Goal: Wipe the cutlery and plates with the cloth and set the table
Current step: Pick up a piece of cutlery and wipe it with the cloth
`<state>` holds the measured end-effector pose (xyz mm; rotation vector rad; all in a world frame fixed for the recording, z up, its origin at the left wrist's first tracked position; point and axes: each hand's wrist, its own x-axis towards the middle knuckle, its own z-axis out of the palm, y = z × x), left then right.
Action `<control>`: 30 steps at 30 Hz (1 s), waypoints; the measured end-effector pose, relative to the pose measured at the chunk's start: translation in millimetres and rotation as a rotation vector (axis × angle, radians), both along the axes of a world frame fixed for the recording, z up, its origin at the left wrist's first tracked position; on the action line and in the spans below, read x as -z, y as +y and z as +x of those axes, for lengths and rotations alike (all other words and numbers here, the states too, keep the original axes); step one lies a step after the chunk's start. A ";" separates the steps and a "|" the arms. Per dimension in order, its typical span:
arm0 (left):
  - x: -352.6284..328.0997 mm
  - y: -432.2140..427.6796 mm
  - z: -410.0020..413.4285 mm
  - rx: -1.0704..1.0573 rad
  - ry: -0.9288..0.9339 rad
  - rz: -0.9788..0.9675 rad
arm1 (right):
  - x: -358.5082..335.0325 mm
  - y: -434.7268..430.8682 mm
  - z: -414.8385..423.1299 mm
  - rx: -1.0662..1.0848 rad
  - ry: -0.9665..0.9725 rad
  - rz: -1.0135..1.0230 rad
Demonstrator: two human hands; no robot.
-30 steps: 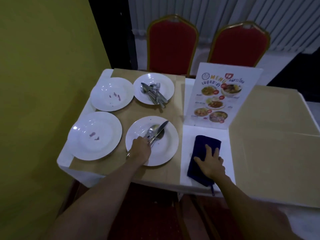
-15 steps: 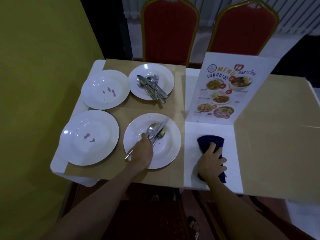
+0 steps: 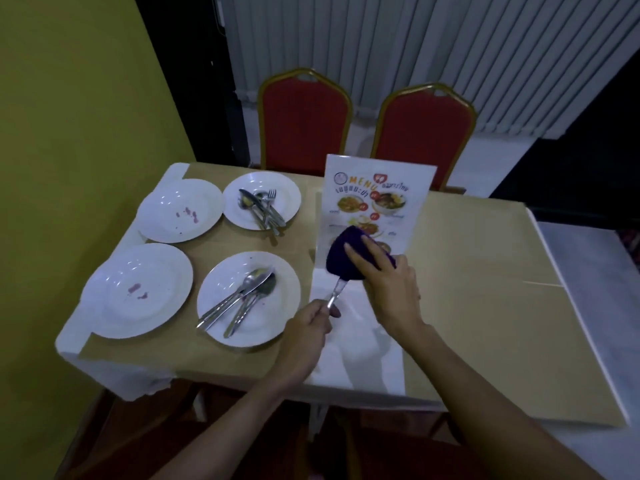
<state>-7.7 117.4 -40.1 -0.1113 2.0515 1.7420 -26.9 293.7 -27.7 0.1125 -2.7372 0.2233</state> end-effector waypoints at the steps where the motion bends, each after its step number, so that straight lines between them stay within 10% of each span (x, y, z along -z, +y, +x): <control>1: -8.0 9.7 -0.1 -0.027 -0.007 0.020 | -0.1 2.5 10.1 -0.070 0.031 0.034; 7: -29.4 47.9 34.6 0.000 0.006 0.097 | -22.9 68.1 15.0 0.010 -0.005 -0.057; 12: -47.5 65.4 44.4 -0.094 -0.016 0.117 | -46.8 100.0 19.5 0.237 0.014 -0.856; 18: -70.4 84.5 55.5 -0.059 0.228 -0.105 | -45.5 80.7 63.2 -0.251 0.169 0.033; 27: -87.2 59.4 56.6 0.015 0.414 -0.265 | -67.0 61.3 56.8 -0.094 0.149 0.093; 30: -82.3 57.6 66.2 0.007 0.357 -0.175 | -94.5 63.3 25.6 0.132 -0.052 -0.331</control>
